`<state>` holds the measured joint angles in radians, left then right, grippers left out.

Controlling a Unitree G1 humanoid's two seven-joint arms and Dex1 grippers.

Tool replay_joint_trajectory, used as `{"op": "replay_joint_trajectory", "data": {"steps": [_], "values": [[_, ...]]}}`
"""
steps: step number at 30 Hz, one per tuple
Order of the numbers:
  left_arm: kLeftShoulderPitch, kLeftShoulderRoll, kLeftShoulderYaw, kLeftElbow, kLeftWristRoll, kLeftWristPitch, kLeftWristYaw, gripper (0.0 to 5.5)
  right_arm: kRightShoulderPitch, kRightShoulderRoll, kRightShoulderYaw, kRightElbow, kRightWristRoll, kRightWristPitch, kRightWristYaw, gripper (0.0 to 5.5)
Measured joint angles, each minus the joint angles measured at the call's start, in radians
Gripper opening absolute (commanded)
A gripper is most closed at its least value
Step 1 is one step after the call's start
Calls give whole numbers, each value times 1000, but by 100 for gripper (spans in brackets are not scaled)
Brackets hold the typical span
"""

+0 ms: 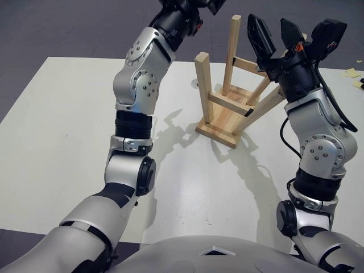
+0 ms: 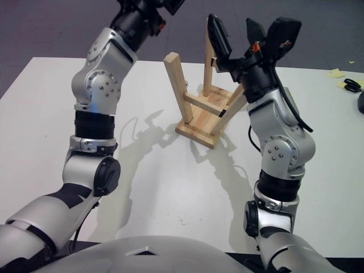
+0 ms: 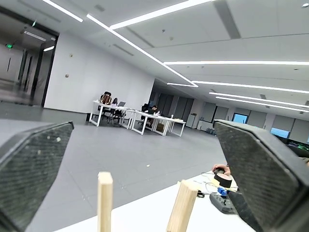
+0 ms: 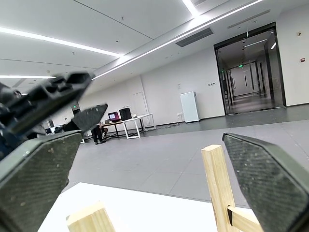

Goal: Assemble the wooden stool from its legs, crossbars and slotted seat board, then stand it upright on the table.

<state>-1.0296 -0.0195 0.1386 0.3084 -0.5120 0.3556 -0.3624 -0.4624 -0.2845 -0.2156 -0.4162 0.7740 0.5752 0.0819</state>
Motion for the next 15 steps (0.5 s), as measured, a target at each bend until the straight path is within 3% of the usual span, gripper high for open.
{"op": "replay_joint_trajectory", "data": {"steps": [8, 15], "values": [[22, -33, 45, 210, -107, 102, -144, 538, 0, 1, -2, 0, 0, 1, 6, 540], [59, -41, 41, 228, -132, 208, -165, 538, -7, -16, -13, 5, 0, 5, 18, 540]]}}
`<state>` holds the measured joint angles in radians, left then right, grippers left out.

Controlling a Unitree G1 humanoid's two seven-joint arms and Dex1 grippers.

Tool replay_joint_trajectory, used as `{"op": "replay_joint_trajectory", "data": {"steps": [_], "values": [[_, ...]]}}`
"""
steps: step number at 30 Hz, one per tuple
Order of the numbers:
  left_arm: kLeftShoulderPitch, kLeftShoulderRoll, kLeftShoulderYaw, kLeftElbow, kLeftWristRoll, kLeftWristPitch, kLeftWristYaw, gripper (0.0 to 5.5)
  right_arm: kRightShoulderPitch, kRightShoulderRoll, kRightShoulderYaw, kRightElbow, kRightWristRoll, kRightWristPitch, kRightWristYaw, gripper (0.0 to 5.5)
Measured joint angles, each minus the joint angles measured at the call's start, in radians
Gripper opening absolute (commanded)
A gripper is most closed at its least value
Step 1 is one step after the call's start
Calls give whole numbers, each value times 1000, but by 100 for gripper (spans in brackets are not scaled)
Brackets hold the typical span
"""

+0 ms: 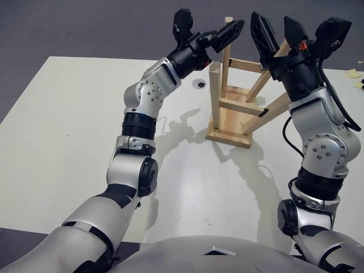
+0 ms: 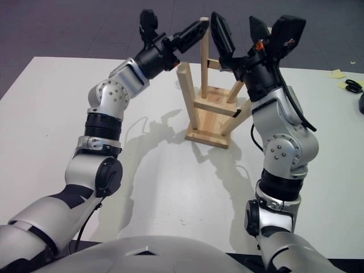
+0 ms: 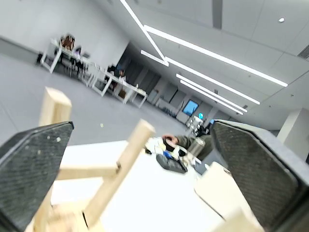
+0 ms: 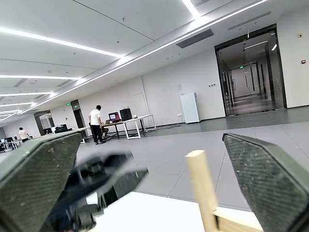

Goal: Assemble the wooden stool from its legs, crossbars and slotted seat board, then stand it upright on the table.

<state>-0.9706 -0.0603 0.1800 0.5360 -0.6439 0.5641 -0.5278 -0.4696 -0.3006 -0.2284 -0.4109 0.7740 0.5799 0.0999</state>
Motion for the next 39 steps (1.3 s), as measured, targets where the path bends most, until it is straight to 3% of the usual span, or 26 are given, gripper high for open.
{"op": "replay_joint_trajectory", "data": {"steps": [5, 10, 14, 16, 23, 33, 39], "values": [[-9, -8, 28, -117, -47, 16, 24, 538, -7, 14, -29, 15, 15, -5, -6, 540], [-17, 3, 118, -386, -211, 65, 103, 538, -81, 32, -126, 76, 29, -73, -76, 540], [-24, 96, 226, -526, -323, 79, 187, 538, -87, -1, -154, 100, 20, -72, -74, 540], [-18, 136, 246, -569, -344, 81, 219, 538, -82, -25, -142, 125, -84, -124, -75, 540], [192, 119, 220, -721, -405, 113, 323, 538, -84, -168, -169, 413, -481, -307, -218, 540], [253, 153, 197, -743, -417, 88, 371, 538, -15, -174, -24, 342, -447, -86, 16, 540], [254, 182, 190, -698, -409, 70, 355, 538, -26, -140, -39, 306, -425, -69, 14, 540]]}}
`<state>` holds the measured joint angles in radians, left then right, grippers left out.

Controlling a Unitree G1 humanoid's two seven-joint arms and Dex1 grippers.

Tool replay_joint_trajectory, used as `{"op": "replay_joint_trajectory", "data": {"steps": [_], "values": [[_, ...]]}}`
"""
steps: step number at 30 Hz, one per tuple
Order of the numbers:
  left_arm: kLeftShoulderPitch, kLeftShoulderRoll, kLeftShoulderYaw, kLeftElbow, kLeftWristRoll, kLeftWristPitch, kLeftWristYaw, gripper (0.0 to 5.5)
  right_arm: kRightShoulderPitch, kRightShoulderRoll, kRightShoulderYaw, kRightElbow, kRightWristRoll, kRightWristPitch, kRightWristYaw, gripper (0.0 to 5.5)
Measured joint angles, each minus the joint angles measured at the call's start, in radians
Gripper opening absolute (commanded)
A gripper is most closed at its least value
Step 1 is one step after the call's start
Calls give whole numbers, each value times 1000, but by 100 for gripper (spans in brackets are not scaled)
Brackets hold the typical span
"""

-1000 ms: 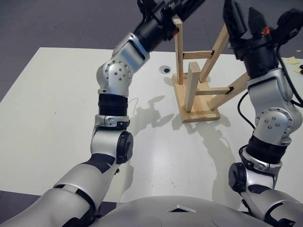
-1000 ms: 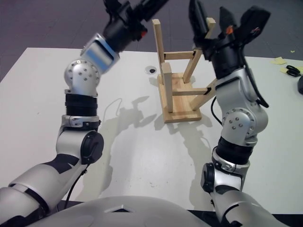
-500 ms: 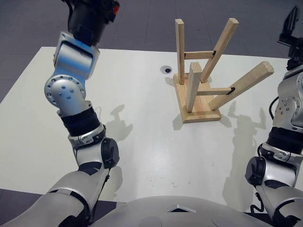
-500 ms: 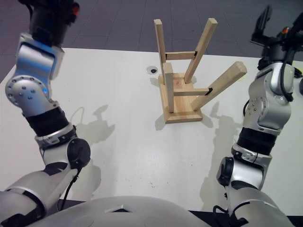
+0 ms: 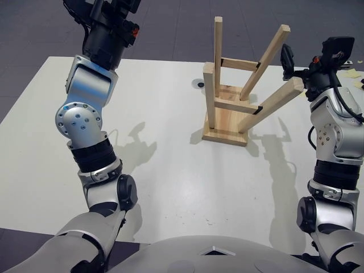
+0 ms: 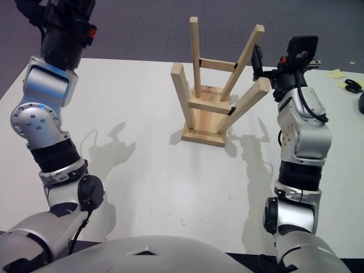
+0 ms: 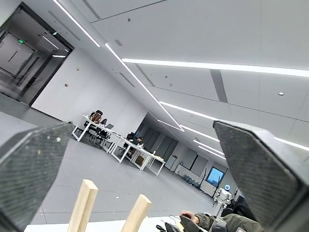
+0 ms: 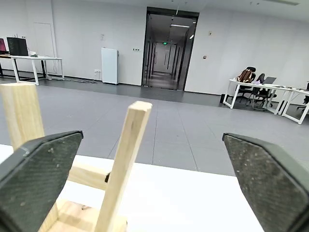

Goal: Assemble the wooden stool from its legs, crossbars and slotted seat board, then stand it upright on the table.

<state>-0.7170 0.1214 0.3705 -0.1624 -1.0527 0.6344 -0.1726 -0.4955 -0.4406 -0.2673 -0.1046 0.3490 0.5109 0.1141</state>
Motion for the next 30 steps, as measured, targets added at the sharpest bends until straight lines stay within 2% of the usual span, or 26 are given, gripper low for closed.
{"op": "replay_joint_trajectory", "data": {"steps": [7, 12, 20, 30], "values": [[-2, -31, -76, 63, 40, -32, -42, 538, -9, 53, -19, -47, 56, -3, 8, 540], [-133, -85, -177, 245, 127, -98, -168, 538, -11, 78, -22, -64, 67, -10, 5, 540], [-202, -150, -280, 472, 247, -137, -341, 538, -8, 97, -4, -88, 68, -9, 5, 540], [-215, -135, -253, 468, 277, -146, -372, 538, -7, 102, -6, -92, 68, -7, 0, 540]]}}
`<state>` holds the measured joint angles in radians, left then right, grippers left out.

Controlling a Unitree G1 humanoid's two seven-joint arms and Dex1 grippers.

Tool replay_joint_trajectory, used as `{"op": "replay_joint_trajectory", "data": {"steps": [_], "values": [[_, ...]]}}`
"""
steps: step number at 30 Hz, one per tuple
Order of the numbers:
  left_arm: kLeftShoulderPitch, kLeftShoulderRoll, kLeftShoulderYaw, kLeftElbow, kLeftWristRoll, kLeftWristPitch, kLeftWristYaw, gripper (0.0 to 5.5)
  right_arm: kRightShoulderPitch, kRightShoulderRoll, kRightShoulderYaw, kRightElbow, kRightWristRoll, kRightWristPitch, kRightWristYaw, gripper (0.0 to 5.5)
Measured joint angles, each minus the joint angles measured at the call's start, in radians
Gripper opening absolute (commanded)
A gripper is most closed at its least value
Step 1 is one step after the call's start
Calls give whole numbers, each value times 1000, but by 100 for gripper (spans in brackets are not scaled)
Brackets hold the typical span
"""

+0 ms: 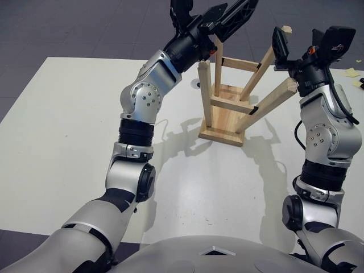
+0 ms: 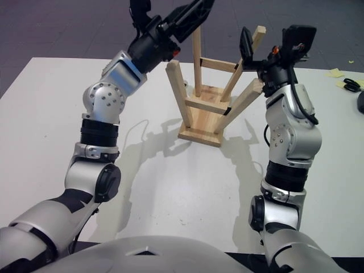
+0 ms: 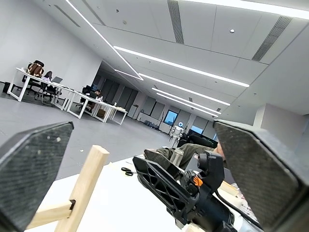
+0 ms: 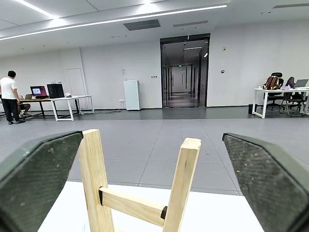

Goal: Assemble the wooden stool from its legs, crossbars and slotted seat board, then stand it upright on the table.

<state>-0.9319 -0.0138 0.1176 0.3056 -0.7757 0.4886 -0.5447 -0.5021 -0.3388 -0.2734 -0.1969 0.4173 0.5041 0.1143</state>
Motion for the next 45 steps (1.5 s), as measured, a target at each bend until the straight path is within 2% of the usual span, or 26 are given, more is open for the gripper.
{"op": "replay_joint_trajectory", "data": {"steps": [8, 14, 18, 23, 32, 37, 45], "values": [[-103, 33, 3, -67, 52, -68, -12, 538, 0, 3, -2, -1, 1, 0, -3, 540], [-36, 20, -6, 213, 102, -33, -75, 538, 3, 6, 6, -12, 2, 22, 2, 540], [-44, 42, 29, 261, 74, 35, -99, 538, 7, -23, 12, -22, -4, 60, 9, 540], [-48, 32, 67, 207, 46, 89, -82, 538, 11, -22, 10, -21, -3, 72, 8, 540], [-107, 17, 63, 41, 44, 54, -37, 538, 16, 5, 10, -21, 4, 73, 7, 540], [-26, 17, -8, 150, 110, 24, -112, 538, 21, 7, 15, -23, 3, 89, 12, 540], [-4, 27, 12, 88, 62, 96, -131, 538, 40, -2, 15, -27, 1, 116, 22, 540]]}}
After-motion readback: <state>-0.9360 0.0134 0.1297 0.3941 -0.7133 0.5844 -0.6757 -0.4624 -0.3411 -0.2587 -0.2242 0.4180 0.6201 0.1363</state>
